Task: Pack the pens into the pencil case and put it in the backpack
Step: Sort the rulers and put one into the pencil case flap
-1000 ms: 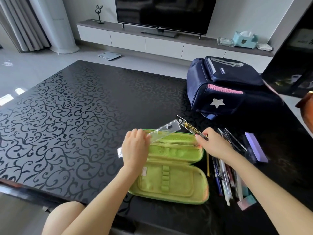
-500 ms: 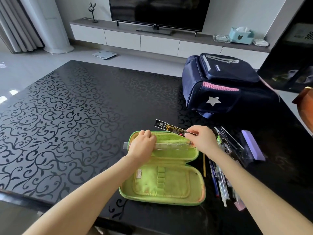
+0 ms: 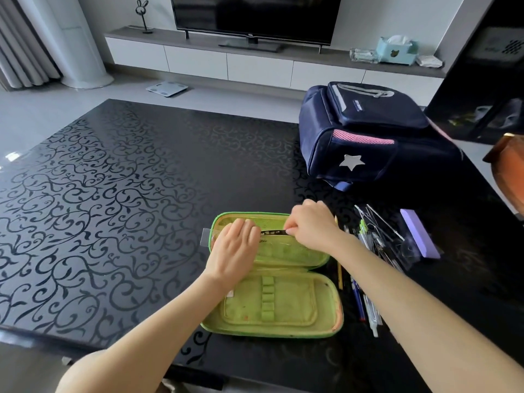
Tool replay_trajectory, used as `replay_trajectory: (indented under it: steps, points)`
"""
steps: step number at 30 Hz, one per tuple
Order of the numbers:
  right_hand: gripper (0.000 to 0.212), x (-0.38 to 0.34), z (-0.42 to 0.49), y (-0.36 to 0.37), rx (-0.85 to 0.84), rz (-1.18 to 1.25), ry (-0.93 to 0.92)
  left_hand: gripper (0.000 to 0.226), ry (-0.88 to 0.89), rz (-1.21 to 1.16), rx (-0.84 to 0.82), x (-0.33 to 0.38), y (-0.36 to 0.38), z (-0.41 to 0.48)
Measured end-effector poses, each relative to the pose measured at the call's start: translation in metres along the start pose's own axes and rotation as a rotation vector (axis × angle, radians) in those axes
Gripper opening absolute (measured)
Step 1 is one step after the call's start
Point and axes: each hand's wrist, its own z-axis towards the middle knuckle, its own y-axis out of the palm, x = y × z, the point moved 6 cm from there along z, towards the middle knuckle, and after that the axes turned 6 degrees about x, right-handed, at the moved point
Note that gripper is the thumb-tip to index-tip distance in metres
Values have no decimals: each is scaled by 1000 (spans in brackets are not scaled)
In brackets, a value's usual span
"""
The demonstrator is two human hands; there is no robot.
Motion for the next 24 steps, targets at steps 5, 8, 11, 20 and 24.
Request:
replay_trajectory:
  steps: [5, 8, 11, 20, 24]
  points:
    - [40, -30, -2, -3, -147, 32, -120, 17, -27, -29, 31, -2, -2, 1]
    - [49, -36, -8, -2, -235, 171, -91, 23, -78, -47, -41, -6, 0, 2]
    - [47, -16, -13, -16, -4, 266, -11, 25, -137, -77, -130, -13, -4, 2]
    - [47, -9, -137, -1, 292, 42, -324, 47, -420, -377, -171, -55, -47, -60]
    - [60, -19, -134, 27, 114, -279, -447, 38, -452, -466, -163, -51, -62, -73]
